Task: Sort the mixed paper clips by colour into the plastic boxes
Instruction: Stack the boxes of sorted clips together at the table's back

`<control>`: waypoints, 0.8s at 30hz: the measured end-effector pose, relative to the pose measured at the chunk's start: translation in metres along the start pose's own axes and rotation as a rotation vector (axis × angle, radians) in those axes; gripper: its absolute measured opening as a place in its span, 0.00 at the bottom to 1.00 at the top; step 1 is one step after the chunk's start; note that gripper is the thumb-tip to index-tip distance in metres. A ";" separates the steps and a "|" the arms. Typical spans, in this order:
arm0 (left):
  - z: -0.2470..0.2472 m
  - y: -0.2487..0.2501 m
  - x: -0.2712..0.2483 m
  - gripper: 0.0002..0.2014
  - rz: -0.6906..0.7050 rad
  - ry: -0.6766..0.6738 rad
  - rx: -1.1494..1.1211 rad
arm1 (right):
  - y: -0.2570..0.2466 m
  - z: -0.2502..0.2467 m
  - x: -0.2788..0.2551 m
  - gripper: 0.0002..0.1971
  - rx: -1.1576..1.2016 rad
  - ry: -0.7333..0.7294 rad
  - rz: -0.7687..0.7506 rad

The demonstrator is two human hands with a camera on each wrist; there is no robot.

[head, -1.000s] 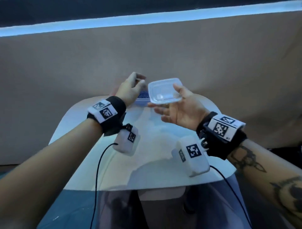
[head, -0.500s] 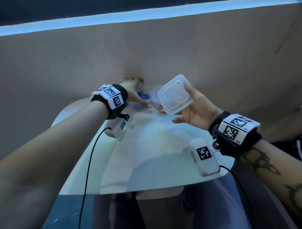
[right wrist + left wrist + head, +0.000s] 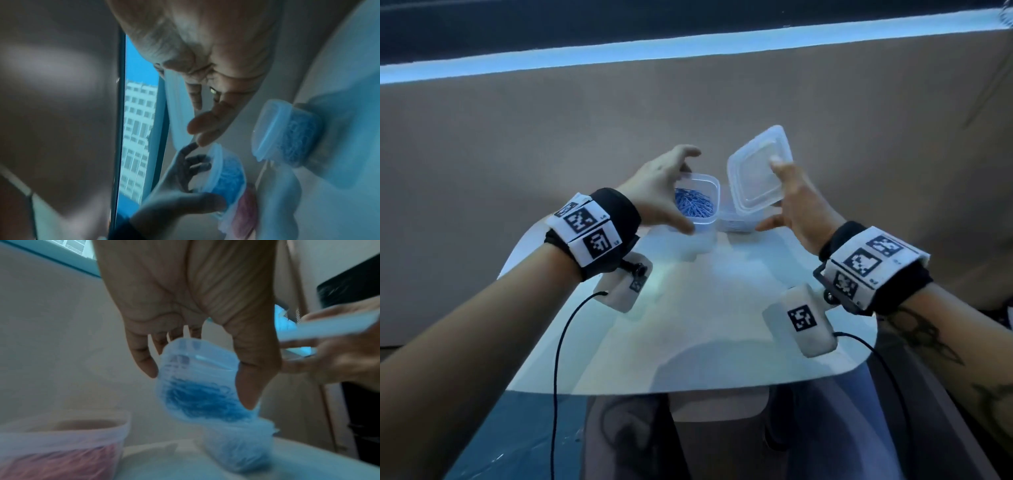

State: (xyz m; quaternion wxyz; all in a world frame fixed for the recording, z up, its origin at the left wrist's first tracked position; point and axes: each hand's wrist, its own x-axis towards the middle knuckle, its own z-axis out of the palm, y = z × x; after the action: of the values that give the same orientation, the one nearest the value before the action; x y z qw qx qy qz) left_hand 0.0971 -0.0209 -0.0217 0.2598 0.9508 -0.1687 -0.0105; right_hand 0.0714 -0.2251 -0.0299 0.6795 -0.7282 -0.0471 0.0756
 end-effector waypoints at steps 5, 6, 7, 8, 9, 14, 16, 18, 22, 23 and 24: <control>-0.004 0.016 -0.023 0.59 0.057 -0.054 -0.123 | 0.001 0.007 -0.007 0.30 -0.892 -0.144 -0.352; -0.005 0.017 -0.026 0.61 0.061 -0.057 -0.145 | 0.001 0.007 -0.009 0.32 -0.915 -0.194 -0.329; -0.006 0.017 -0.029 0.62 0.063 -0.063 -0.158 | -0.001 0.007 -0.011 0.34 -0.906 -0.230 -0.300; -0.007 0.017 -0.031 0.63 0.064 -0.070 -0.163 | -0.003 0.008 -0.014 0.36 -0.912 -0.259 -0.289; -0.008 0.018 -0.033 0.64 0.068 -0.080 -0.165 | -0.006 0.009 -0.018 0.38 -0.964 -0.289 -0.288; -0.004 0.021 -0.039 0.70 0.099 -0.051 -0.205 | -0.020 0.019 -0.037 0.39 -1.191 -0.346 -0.351; -0.003 0.022 -0.041 0.70 0.134 -0.024 -0.259 | -0.022 0.019 -0.039 0.33 -1.144 -0.356 -0.364; -0.002 0.023 -0.044 0.69 0.160 -0.003 -0.310 | -0.019 0.016 -0.035 0.30 -1.052 -0.361 -0.378; 0.000 0.026 -0.047 0.69 0.216 0.047 -0.371 | -0.018 0.016 -0.030 0.32 -0.853 -0.390 -0.401; 0.001 0.026 -0.049 0.69 0.219 0.058 -0.389 | -0.019 0.015 -0.029 0.33 -0.823 -0.399 -0.385; 0.001 0.026 -0.050 0.69 0.215 0.071 -0.414 | -0.021 0.015 -0.028 0.33 -0.801 -0.408 -0.357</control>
State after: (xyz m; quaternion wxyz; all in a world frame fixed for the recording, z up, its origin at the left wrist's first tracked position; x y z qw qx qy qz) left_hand 0.0411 -0.0265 -0.0133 0.4548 0.8534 -0.2541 0.0161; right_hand 0.0416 -0.2140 -0.0091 0.3248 -0.8836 -0.3289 0.0749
